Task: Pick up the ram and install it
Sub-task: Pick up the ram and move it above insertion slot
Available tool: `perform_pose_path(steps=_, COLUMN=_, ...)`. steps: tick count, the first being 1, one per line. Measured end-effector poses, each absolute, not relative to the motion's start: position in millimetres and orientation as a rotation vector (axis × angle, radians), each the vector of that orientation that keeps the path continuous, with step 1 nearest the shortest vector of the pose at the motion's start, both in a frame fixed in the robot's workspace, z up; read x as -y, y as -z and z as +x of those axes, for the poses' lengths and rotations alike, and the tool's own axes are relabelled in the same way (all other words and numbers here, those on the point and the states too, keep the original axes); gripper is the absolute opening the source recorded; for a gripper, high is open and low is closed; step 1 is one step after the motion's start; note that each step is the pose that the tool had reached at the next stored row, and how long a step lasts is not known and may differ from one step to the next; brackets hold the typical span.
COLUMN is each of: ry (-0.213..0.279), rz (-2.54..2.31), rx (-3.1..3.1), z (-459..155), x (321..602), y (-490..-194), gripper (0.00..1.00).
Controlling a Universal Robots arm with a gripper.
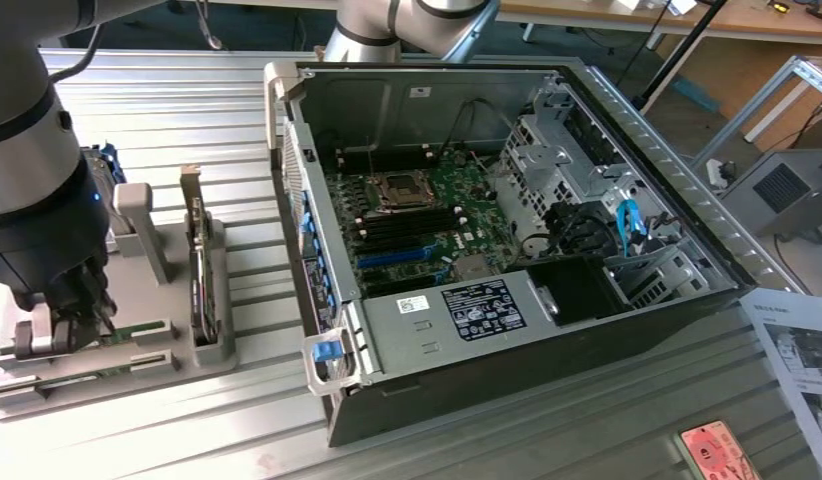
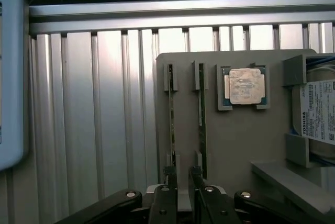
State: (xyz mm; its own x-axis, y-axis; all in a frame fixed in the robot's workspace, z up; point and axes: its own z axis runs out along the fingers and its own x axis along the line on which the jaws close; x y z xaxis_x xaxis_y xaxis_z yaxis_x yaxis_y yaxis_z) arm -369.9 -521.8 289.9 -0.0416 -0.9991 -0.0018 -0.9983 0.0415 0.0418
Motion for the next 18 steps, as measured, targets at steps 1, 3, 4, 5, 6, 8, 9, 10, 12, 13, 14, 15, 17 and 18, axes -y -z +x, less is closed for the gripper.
perform_pose_path(steps=1, ry=0.049, rz=2.155, rx=2.247, z=-370, x=522, y=-289, gripper=0.24)
perform_pose_path(steps=3, ry=0.049, rz=2.156, rx=2.247, z=-370, x=523, y=-287, gripper=0.24)
perform_pose_path(steps=4, ry=0.049, rz=2.156, rx=2.247, z=-370, x=523, y=-286, gripper=0.24)
perform_pose_path(steps=5, ry=0.049, rz=2.156, rx=2.247, z=-370, x=523, y=-286, gripper=0.24)
perform_pose_path(steps=6, ry=0.049, rz=2.156, rx=2.247, z=-370, x=524, y=-285, gripper=0.24)
perform_pose_path(steps=8, ry=0.049, rz=2.156, rx=2.246, z=-370, x=524, y=-283, gripper=0.24)
perform_pose_path(steps=9, ry=0.049, rz=2.156, rx=2.246, z=-370, x=525, y=-282, gripper=0.24)
perform_pose_path(steps=10, ry=0.049, rz=2.156, rx=2.246, z=-370, x=525, y=-281, gripper=0.24)
perform_pose_path(steps=12, ry=0.049, rz=2.156, rx=2.246, z=-370, x=525, y=-280, gripper=0.24)
perform_pose_path(steps=13, ry=0.049, rz=2.156, rx=2.246, z=-370, x=526, y=-279, gripper=0.24)
perform_pose_path(steps=14, ry=0.049, rz=2.156, rx=2.246, z=-370, x=526, y=-278, gripper=0.24)
perform_pose_path(steps=15, ry=0.049, rz=2.156, rx=2.246, z=-370, x=526, y=-277, gripper=0.24)
perform_pose_path(steps=17, ry=0.049, rz=2.156, rx=2.246, z=-370, x=527, y=-276, gripper=0.24)
perform_pose_path(steps=18, ry=0.049, rz=2.156, rx=2.246, z=-370, x=527, y=-274, gripper=0.24)
